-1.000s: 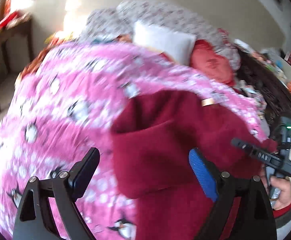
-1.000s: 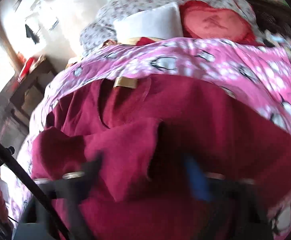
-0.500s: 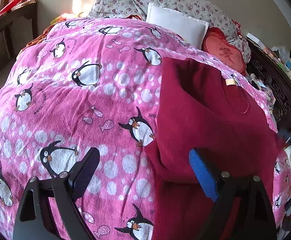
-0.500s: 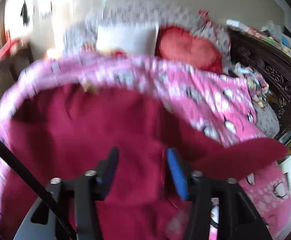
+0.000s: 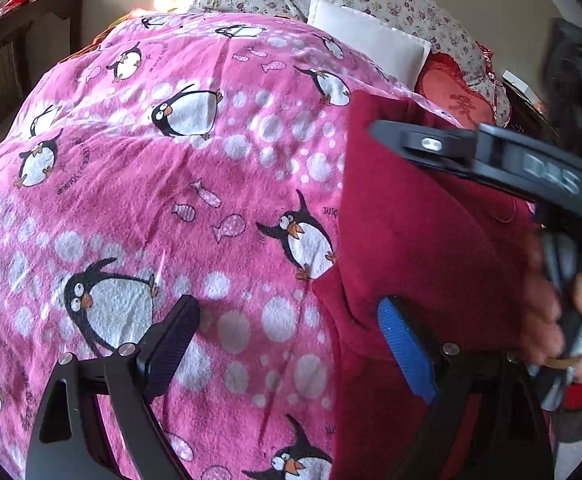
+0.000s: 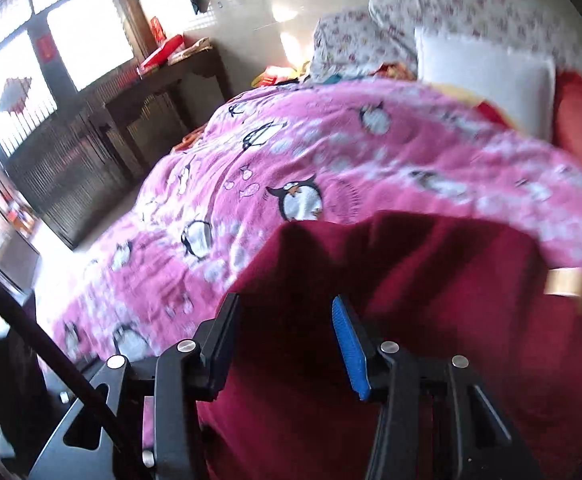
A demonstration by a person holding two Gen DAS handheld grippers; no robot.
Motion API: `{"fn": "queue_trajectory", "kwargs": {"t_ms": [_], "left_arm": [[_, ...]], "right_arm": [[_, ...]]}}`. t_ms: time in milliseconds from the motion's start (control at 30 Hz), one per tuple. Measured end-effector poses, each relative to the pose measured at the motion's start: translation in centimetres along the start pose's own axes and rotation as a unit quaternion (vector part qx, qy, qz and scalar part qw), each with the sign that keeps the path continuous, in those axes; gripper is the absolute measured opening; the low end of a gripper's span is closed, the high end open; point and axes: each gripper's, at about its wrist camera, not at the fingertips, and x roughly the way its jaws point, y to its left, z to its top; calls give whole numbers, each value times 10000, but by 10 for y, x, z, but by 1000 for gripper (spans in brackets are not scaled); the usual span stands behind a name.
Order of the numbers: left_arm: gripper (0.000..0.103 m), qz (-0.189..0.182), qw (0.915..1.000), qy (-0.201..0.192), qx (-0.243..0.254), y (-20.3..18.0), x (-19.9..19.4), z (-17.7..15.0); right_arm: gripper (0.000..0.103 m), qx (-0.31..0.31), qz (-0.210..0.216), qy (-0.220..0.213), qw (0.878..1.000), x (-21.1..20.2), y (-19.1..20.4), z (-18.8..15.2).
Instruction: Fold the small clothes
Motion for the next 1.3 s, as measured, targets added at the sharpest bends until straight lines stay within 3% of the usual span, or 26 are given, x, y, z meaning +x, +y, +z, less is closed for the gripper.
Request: {"fn": "queue_trajectory", "kwargs": {"t_ms": [33, 67, 100, 267, 367, 500, 567, 633, 667, 767, 867, 967, 1033, 1100, 1133, 1200, 1233, 1300], "left_arm": [[90, -32, 10000, -16, -13, 1, 1, 0], [90, -84, 9999, -35, -45, 3, 1, 0], [90, -128, 9999, -45, -68, 5, 0, 0], [90, -353, 9990, -120, -228, 12, -4, -1], [90, -358, 9988, -194, -257, 13, -5, 0], [90, -249, 9994, -189, -170, 10, -1, 0], [90, -252, 9993, -199, -165, 10, -2, 1], [90, -266, 9993, -218, -176, 11, -3, 0], [90, -250, 9992, -246, -186, 12, -4, 0], [90, -211, 9990, -349, -157, 11, -11, -2], [90, -215, 9986, -491, -51, 6, -24, -1], [90, -185, 9978, -622, 120, -6, -37, 1], [90, -138, 9975, -664, 201, -14, -41, 3], [90, -39, 9977, -628, 266, -22, -41, 3], [90, 25, 9977, -616, 287, -25, -40, 3], [90, 150, 9976, -604, 300, -30, -38, 4], [90, 205, 9976, -597, 284, -32, -37, 5], [90, 256, 9975, -597, 267, -35, -36, 8]], "right_arm": [[41, 48, 111, 60, 9999, 9, -3, 0], [15, 22, 124, 188, 9997, 17, -1, 0], [7, -75, -14, 320, 9995, 24, 2, -1], [6, -331, -71, -159, 9993, 0, 20, 11], [4, -600, -383, -557, 9959, -16, 31, 28], [1, -538, -721, -670, 9937, 14, 30, 44], [1, -346, -700, -501, 9957, 30, 23, 46], [2, -24, -495, -442, 9978, 22, 17, 36], [7, 41, -405, -482, 9980, 9, 15, 30], [73, 17, -698, -520, 9962, -52, 0, -1], [76, 141, -1476, -582, 9872, -119, -38, -40], [82, 540, -2557, -671, 9629, -175, -86, -79], [84, 822, -2820, -661, 9536, -196, -115, -102], [83, 1054, -2660, -457, 9571, -194, -136, -118], [78, 1037, -2549, -362, 9607, -188, -139, -121], [5, 662, -2617, -101, 9628, -172, -134, -124], [5, 386, -2878, -157, 9568, -171, -127, -122], [0, 266, -2752, -591, 9592, -186, -118, -110]]}}
